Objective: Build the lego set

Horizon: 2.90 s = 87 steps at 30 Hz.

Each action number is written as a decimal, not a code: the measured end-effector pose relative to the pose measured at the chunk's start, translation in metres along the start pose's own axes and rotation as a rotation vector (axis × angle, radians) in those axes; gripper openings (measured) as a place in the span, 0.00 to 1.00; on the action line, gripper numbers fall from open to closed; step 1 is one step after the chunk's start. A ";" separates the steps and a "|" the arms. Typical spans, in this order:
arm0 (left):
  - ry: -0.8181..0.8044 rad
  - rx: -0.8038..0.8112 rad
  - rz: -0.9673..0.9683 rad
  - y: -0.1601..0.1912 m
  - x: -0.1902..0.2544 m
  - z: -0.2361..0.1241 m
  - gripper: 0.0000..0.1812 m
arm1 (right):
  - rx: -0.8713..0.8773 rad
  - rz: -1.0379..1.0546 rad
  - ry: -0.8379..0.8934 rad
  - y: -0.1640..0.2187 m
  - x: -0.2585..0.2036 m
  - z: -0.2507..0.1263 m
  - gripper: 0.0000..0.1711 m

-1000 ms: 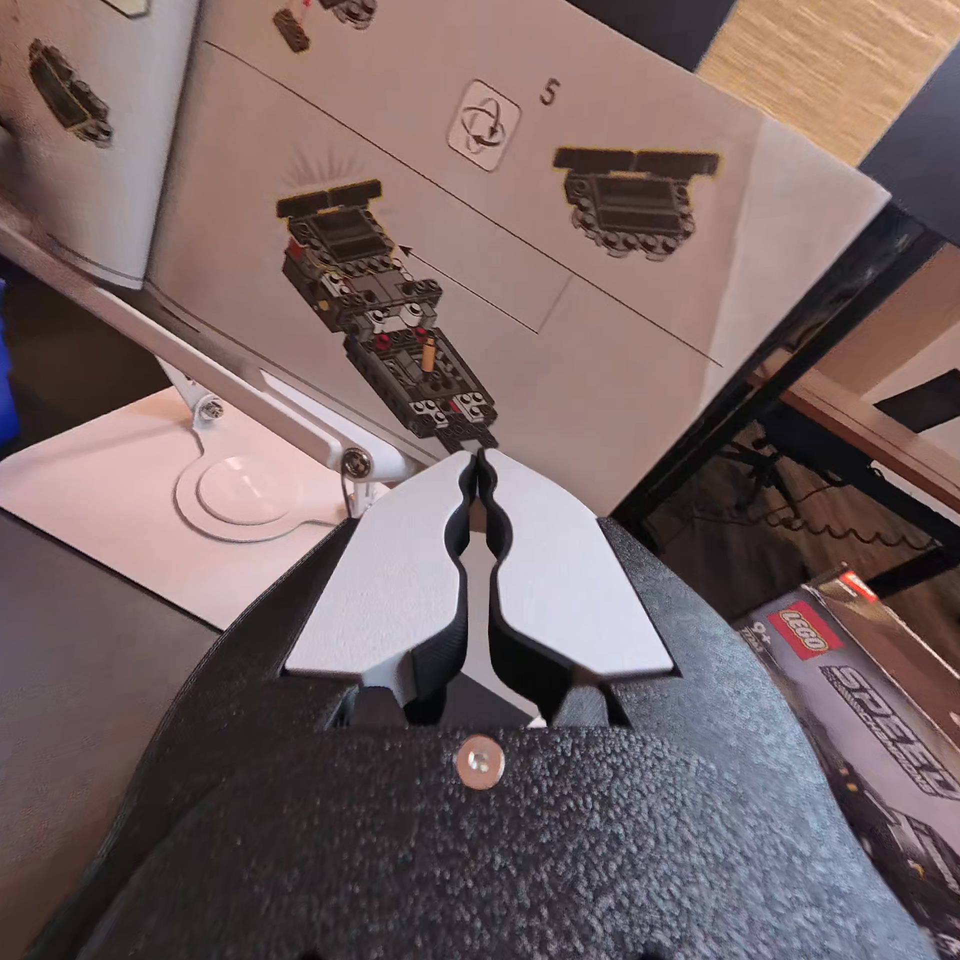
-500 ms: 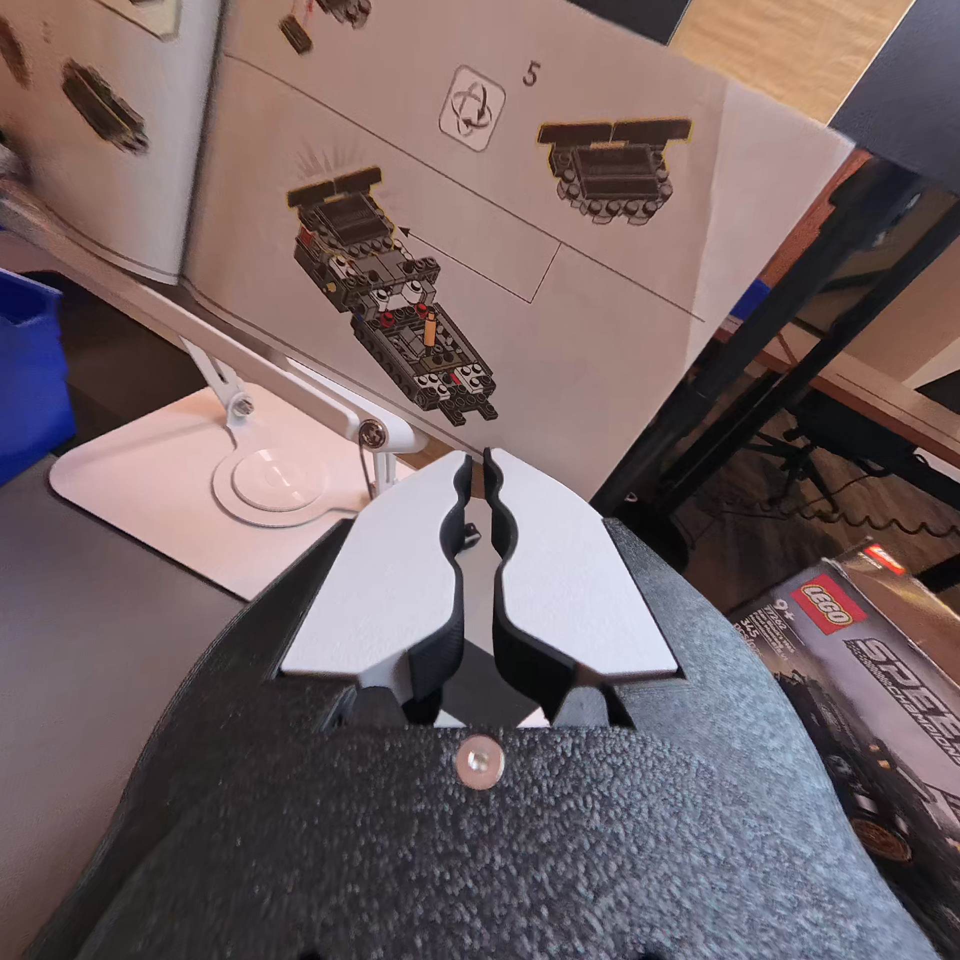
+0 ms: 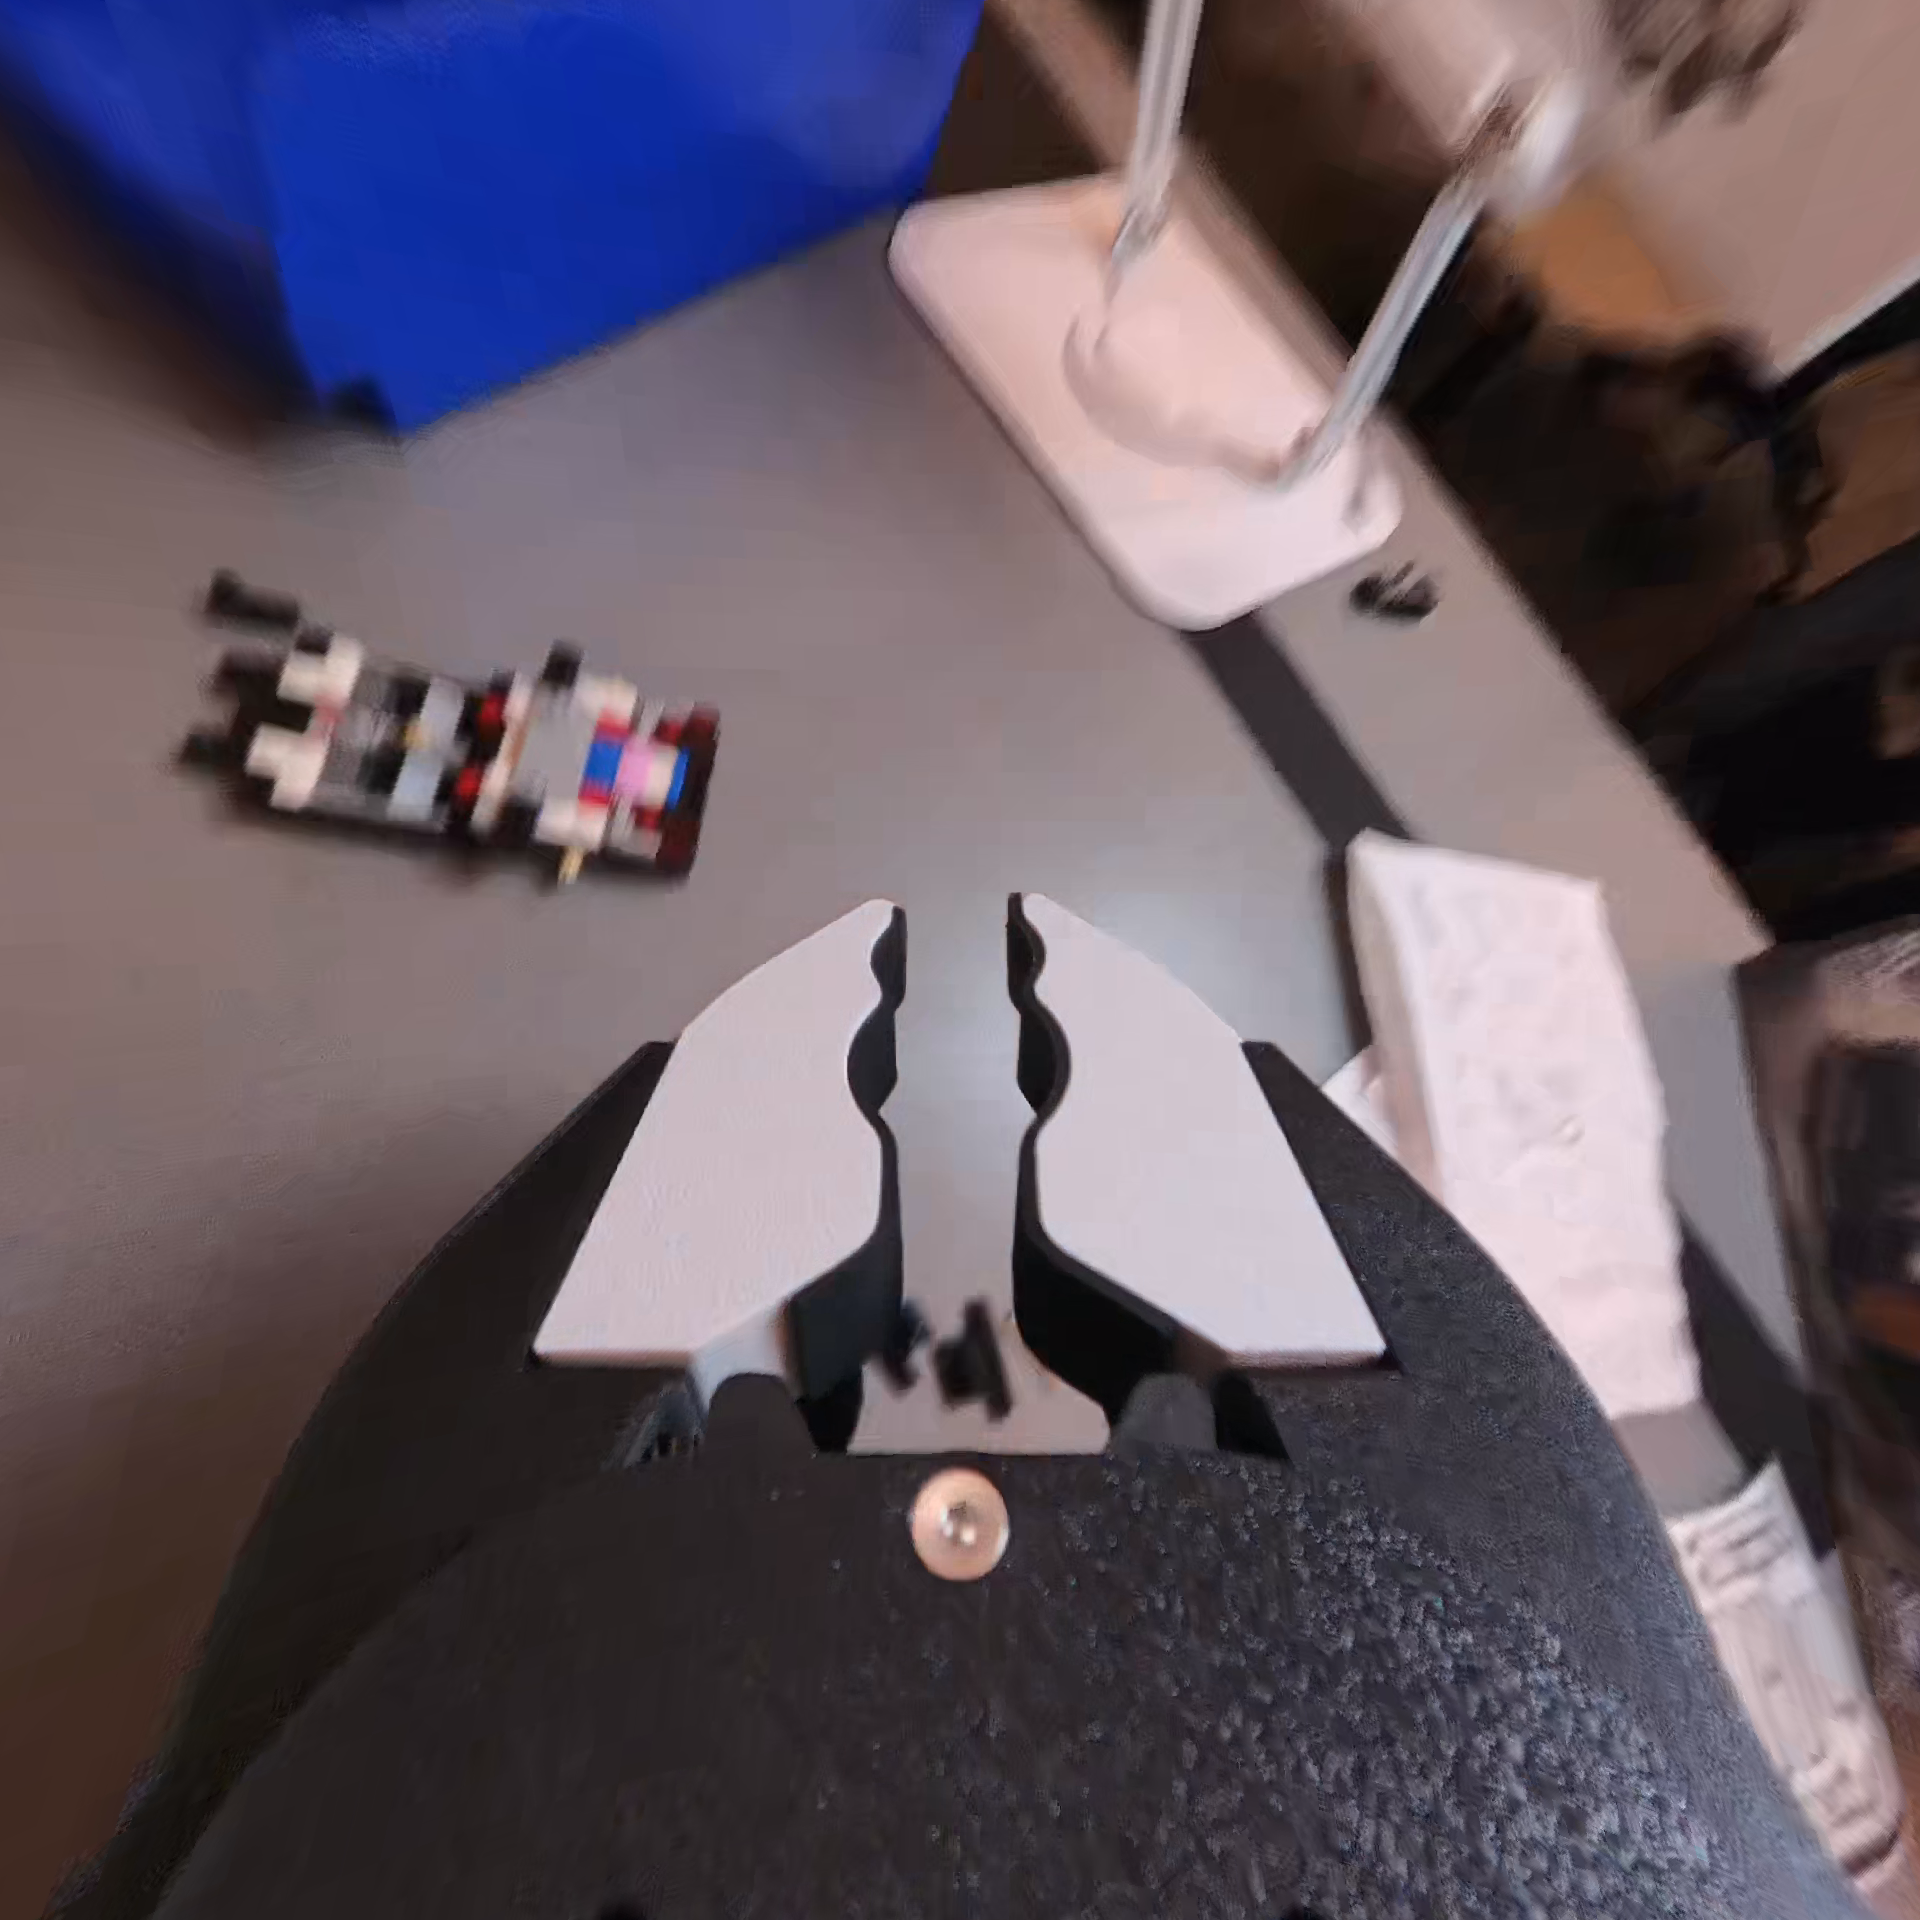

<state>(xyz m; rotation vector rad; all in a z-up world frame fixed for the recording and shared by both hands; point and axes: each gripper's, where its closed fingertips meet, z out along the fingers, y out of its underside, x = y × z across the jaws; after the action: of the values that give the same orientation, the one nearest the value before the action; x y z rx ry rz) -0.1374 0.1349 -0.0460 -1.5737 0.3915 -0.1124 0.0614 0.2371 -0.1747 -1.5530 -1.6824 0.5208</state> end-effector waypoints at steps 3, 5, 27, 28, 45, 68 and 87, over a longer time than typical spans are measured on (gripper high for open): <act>0.085 -0.042 -0.024 0.023 0.047 -0.024 0.00 | -0.175 0.040 -0.089 0.067 -0.035 -0.004 0.18; 0.117 -0.081 -0.050 0.043 0.070 -0.033 0.00 | -0.213 0.070 -0.089 0.092 -0.049 0.000 0.23; 0.406 -0.085 0.216 0.118 0.174 -0.039 0.20 | 0.279 0.181 -0.543 -0.049 -0.195 0.006 0.17; 0.416 -0.069 0.255 0.117 0.178 -0.043 0.20 | 0.298 0.204 -0.618 -0.054 -0.205 0.004 0.17; 0.572 -0.006 0.154 0.114 0.196 -0.059 0.04 | 0.352 0.673 -1.020 -0.060 -0.220 -0.004 0.16; 0.633 -0.036 0.134 0.116 0.205 -0.063 0.04 | 0.444 0.436 -0.763 -0.072 -0.217 -0.003 0.20; 0.614 -0.051 0.157 0.117 0.210 -0.062 0.06 | 0.509 0.233 -0.632 -0.074 -0.227 -0.009 0.04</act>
<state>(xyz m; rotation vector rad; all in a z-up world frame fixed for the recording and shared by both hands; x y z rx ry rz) 0.0189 0.0110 -0.1941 -1.5303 1.0003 -0.4723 0.0102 0.0036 -0.1738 -1.2700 -1.6159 1.5594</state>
